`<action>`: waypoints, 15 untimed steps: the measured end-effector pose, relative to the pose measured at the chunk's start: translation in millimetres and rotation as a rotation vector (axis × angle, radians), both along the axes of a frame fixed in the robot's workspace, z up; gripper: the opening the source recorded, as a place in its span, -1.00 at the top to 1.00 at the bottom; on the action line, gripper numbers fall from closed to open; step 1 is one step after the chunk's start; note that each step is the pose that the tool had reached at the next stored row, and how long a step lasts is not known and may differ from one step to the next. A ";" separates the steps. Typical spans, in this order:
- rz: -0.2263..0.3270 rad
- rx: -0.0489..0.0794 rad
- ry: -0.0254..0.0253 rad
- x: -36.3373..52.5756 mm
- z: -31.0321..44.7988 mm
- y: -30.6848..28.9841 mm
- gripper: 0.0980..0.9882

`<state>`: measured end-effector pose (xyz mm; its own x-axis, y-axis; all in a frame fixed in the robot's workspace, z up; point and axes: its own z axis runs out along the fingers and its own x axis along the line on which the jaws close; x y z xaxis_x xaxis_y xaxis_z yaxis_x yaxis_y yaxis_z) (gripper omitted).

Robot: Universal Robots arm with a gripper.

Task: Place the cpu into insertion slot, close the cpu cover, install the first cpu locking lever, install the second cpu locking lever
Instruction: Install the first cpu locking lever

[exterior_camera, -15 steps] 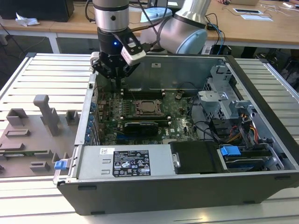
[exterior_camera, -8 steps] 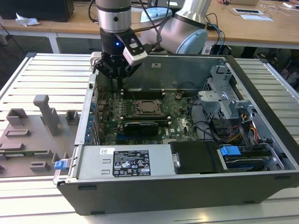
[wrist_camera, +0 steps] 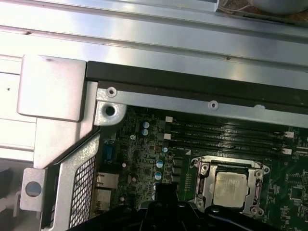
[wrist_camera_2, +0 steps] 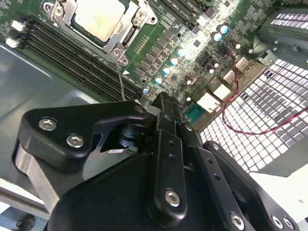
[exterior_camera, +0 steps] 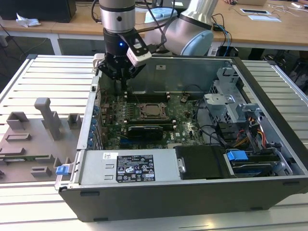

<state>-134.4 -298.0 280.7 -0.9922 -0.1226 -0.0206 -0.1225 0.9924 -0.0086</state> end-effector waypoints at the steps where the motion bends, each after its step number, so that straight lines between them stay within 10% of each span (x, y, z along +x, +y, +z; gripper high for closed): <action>1: 0.000 0.000 0.0002 0.0 -0.6 0.0 0.98; 15: 0.000 0.000 0.0002 -0.1 -14.9 -0.1 0.98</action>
<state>-134.4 -298.1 265.8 -0.9922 -0.1227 -0.0204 -0.1225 0.9924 -0.0087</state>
